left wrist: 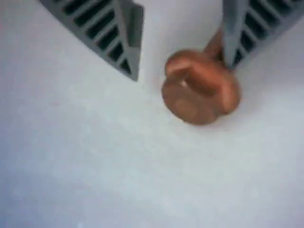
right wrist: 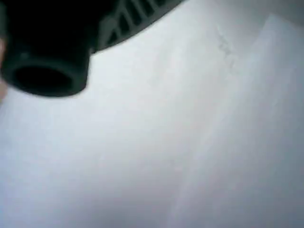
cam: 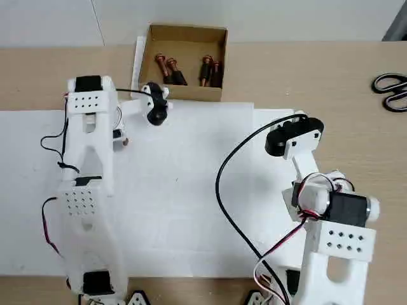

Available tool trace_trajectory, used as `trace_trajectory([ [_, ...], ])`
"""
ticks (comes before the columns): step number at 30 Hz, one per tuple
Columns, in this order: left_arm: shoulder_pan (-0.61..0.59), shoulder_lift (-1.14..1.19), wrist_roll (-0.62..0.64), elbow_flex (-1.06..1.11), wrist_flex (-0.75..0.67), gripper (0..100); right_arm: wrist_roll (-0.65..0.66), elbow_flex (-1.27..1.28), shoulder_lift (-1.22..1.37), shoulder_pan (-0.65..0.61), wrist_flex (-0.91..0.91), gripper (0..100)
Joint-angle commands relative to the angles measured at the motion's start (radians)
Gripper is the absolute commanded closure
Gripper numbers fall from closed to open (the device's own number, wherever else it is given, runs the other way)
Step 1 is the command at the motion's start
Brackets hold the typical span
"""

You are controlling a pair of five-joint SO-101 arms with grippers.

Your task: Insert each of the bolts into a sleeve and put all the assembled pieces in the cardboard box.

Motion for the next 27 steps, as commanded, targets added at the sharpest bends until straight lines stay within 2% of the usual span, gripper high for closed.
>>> trace_trajectory([
  [1, -0.015, 0.015, -0.077, -0.008, 0.015, 88, 0.005, -0.006, -0.019, 0.01, 0.005, 99.5],
  [7, -0.023, 0.049, -0.077, -0.015, -0.054, 88, 0.003, -0.008, -0.019, 0.01, 0.008, 99.5],
  [11, -0.02, 0.035, -0.077, -0.104, 0.025, 88, 0.003, -0.011, -0.019, 0.01, 0.021, 99.5],
  [15, -0.023, 0.038, -0.077, -0.139, 0.026, 88, -0.003, -0.011, -0.019, 0.01, 0.021, 99.5],
  [27, -0.026, 0.043, -0.077, -0.065, 0.023, 96, -0.017, -0.011, -0.021, 0.01, 0.019, 99.5],
])
